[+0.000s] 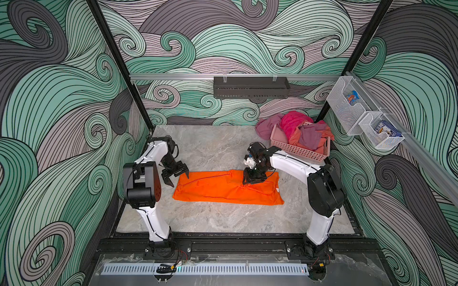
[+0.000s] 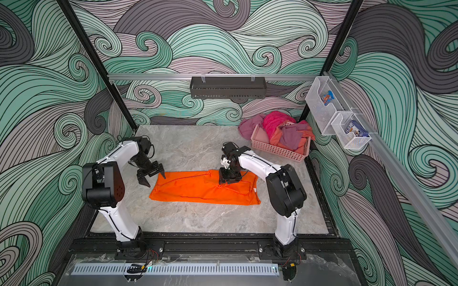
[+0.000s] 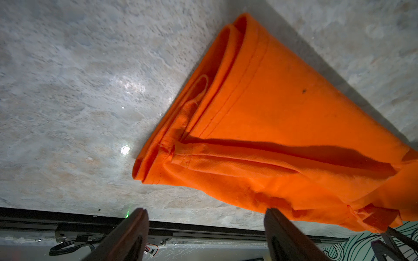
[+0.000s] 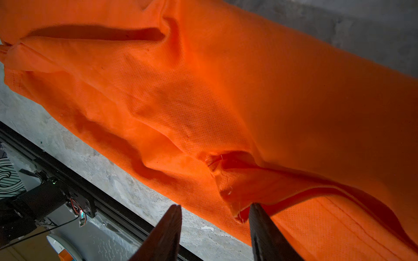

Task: Fold and stack t-shirts
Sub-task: Smooth out the T-shirt at the center of the board.

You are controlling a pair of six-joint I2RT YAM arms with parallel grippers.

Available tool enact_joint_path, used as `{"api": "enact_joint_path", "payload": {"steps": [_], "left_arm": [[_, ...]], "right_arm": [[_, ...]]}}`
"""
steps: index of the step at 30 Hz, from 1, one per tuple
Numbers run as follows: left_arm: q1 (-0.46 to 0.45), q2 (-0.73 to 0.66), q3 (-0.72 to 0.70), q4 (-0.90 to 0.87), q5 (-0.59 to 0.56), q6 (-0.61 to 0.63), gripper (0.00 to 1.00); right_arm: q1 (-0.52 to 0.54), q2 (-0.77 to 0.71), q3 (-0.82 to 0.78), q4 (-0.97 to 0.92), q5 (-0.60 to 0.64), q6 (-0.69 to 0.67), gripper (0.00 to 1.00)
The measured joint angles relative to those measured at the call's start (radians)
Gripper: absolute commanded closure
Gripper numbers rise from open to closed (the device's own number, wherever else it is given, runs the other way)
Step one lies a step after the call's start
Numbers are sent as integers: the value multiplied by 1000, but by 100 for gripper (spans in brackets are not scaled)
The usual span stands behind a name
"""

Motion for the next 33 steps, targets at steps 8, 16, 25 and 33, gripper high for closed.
{"api": "enact_joint_path", "payload": {"steps": [8, 16, 25, 33], "left_arm": [[6, 0, -15, 5, 0, 4, 16], [12, 0, -19, 8, 2, 11, 16], [18, 0, -20, 16, 23, 19, 16], [25, 14, -19, 17, 31, 28, 16]], "right_arm": [[11, 12, 20, -6, 6, -4, 78], [30, 10, -11, -7, 10, 0, 88], [44, -51, -74, -36, 38, 17, 100], [45, -88, 3, -51, 129, 29, 47]]}}
